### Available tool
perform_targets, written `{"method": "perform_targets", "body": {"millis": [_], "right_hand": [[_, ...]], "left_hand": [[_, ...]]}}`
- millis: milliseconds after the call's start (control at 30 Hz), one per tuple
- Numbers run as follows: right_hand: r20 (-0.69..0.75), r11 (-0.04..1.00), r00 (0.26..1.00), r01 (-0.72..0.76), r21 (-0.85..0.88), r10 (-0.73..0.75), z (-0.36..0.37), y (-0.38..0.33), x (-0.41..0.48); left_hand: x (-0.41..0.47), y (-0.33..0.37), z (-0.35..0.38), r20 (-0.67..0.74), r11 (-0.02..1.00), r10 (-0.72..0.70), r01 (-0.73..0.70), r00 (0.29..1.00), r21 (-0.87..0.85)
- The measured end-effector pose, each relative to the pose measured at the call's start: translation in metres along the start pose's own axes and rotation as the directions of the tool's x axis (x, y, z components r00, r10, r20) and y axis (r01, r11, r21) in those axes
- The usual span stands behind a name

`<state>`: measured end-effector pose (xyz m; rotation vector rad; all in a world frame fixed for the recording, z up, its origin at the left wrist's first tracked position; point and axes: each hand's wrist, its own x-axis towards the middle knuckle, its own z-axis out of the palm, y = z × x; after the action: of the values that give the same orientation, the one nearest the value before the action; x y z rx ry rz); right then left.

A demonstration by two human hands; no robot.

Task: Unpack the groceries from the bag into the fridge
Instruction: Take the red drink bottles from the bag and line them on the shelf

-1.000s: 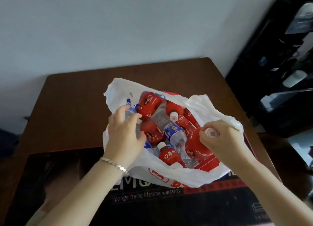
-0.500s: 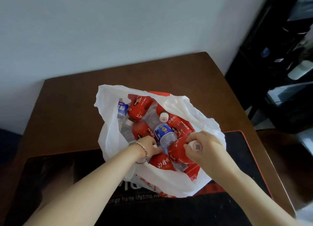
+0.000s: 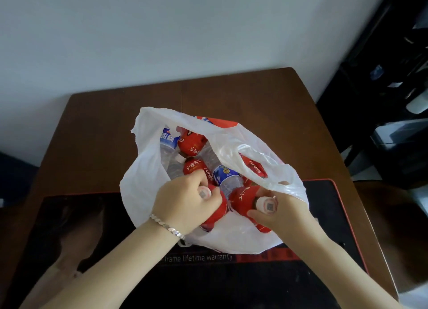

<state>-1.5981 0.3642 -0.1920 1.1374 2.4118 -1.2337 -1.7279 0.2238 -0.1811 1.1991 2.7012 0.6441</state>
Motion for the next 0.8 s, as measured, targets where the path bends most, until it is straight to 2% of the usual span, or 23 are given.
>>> {"method": "perform_targets", "body": {"millis": [67,167,267,333,467,533,667,800], "right_hand": [[0.027,0.992,0.995,0.098,-0.085,-0.096,0.001,-0.001,-0.003],[0.062,0.962,0.986,0.167,-0.215,-0.157,0.006,-0.008,-0.006],[0.032,0.957,0.997,0.076,-0.281,-0.07,0.018,-0.016,-0.011],[-0.052,0.977,0.998,0.031,-0.21,-0.043,0.026,-0.022,-0.018],[-0.24,0.986,0.965,0.068,-0.152,-0.103,0.031,-0.047,-0.051],[-0.323,0.995,0.943,0.06,-0.084,-0.084,0.034,-0.062,-0.074],[-0.552,0.99,0.832,0.021,0.139,0.06,0.038,-0.078,-0.119],[-0.69,0.97,0.702,-0.005,0.244,0.177,0.034,-0.07,-0.168]], "left_hand": [[0.0,-0.002,-0.018,-0.136,0.998,0.013,-0.022,0.991,-0.061],[-0.004,-0.006,-0.044,-0.244,0.994,0.063,-0.082,0.968,-0.068],[-0.004,-0.016,-0.06,-0.275,0.987,0.123,-0.147,0.954,-0.067],[-0.001,-0.026,-0.067,-0.282,0.972,0.184,-0.216,0.942,-0.088],[0.008,-0.043,-0.081,-0.283,0.903,0.374,-0.416,0.883,-0.106],[0.011,-0.047,-0.087,-0.274,0.856,0.452,-0.5,0.849,-0.135],[0.013,-0.033,-0.092,-0.223,0.75,0.574,-0.616,0.788,-0.242],[0.004,0.016,-0.088,-0.14,0.663,0.678,-0.682,0.722,-0.308]]}}
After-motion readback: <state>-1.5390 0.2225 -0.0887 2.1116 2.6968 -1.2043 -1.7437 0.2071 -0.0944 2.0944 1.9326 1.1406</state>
